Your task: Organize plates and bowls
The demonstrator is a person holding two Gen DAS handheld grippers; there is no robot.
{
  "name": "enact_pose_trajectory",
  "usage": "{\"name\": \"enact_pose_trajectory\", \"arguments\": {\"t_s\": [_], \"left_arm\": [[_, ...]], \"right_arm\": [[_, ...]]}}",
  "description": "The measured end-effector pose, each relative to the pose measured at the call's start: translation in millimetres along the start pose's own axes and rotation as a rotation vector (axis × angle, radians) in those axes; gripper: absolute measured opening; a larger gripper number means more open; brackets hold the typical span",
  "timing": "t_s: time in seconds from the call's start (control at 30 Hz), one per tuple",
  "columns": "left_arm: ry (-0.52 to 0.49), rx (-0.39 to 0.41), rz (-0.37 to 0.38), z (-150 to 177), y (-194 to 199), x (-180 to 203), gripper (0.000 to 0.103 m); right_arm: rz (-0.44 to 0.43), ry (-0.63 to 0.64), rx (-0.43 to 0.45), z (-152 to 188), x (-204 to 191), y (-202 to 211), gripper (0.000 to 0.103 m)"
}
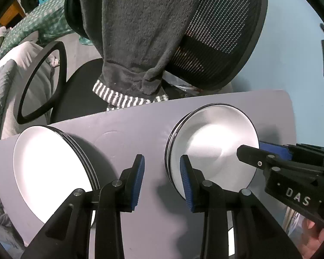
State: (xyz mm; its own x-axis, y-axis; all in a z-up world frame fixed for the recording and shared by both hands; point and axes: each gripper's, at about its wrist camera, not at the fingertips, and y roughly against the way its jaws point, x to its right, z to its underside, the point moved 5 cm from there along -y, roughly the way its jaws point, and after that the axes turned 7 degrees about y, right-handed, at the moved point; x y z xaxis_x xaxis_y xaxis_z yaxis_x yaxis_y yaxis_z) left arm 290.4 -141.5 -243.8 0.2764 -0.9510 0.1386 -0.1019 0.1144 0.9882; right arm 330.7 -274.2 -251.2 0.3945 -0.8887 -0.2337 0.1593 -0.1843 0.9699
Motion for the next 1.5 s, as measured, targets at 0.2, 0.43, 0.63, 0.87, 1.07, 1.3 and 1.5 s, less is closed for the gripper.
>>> {"name": "enact_pose_trajectory", "arguments": {"t_s": [0.2, 0.43, 0.63, 0.87, 1.07, 1.3, 1.5], "left_arm": [[0.0, 0.029, 0.009, 7.0, 14.5, -1.8, 0.037], [0.012, 0.086, 0.02, 17.6, 43.2, -7.6, 0.047], [-0.008, 0.169, 0.025, 26.3, 77.7, -5.8, 0.057], [-0.03, 0.234, 0.054, 40.0, 114.5, -0.4, 0.063], [-0.033, 0.253, 0.105, 50.2, 136.4, 0.8, 0.063], [-0.073, 0.289, 0.132, 60.1, 163.0, 6.5, 0.065], [-0.123, 0.34, 0.14, 72.6, 184.7, 10.0, 0.075]], "right_arm": [[0.032, 0.009, 0.045, 5.7, -1.2, 13.7, 0.028], [0.103, 0.036, 0.149, 13.6, -4.3, 47.2, 0.041], [0.16, 0.07, 0.234, 21.9, -10.9, 76.9, 0.047], [0.181, 0.072, 0.327, 34.4, -18.1, 111.6, 0.056], [0.2, 0.065, 0.398, 47.8, -24.4, 138.8, 0.063], [0.203, 0.031, 0.455, 65.5, -30.4, 161.8, 0.066], [0.21, 0.0, 0.489, 81.9, -33.1, 175.4, 0.066]]}}
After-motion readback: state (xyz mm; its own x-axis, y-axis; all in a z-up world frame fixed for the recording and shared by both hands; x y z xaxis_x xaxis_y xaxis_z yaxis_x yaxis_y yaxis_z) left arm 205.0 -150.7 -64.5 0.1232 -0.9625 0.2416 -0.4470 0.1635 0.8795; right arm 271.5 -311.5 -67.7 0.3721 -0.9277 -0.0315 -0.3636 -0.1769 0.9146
